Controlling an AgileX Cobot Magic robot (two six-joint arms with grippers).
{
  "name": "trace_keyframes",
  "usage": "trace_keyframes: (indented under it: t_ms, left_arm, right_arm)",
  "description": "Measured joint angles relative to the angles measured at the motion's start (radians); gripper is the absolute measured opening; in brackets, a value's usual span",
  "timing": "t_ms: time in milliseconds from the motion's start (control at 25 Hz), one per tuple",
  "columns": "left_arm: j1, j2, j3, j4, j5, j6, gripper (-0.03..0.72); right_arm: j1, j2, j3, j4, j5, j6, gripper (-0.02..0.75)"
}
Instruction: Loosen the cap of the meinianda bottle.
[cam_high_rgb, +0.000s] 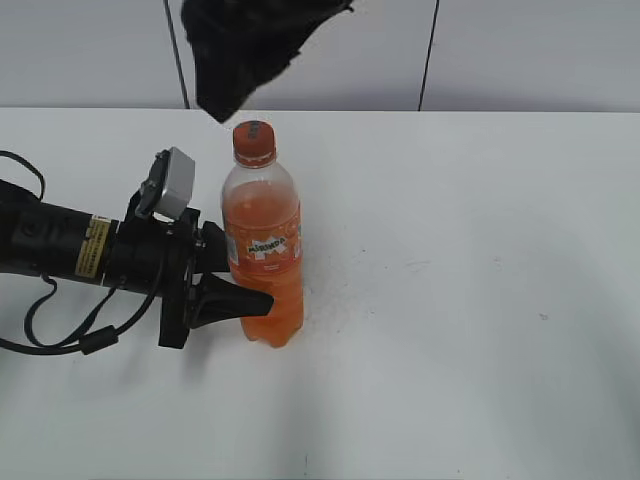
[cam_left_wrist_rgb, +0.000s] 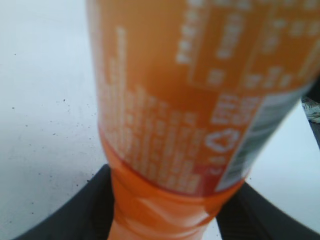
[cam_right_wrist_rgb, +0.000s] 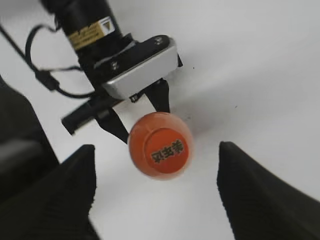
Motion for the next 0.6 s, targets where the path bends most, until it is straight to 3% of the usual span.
trace_keyframes:
  t_ms: [120,200,600]
  left_arm:
    - [0.0,0.0,0.0,0.0,0.0,-0.001,0.369]
    - [0.0,0.0,0.0,0.0,0.0,-0.002,0.369]
    - [0.0,0.0,0.0,0.0,0.0,-0.003,0.369]
  right_arm:
    - [0.0,-0.008,-0.001,-0.016,0.0,0.377,0.56]
    - [0.0,-0.008,0.003,-0.03,0.0,0.506,0.55]
    - [0.0,0.054,0.037,-0.051,0.0,0.589,0.489]
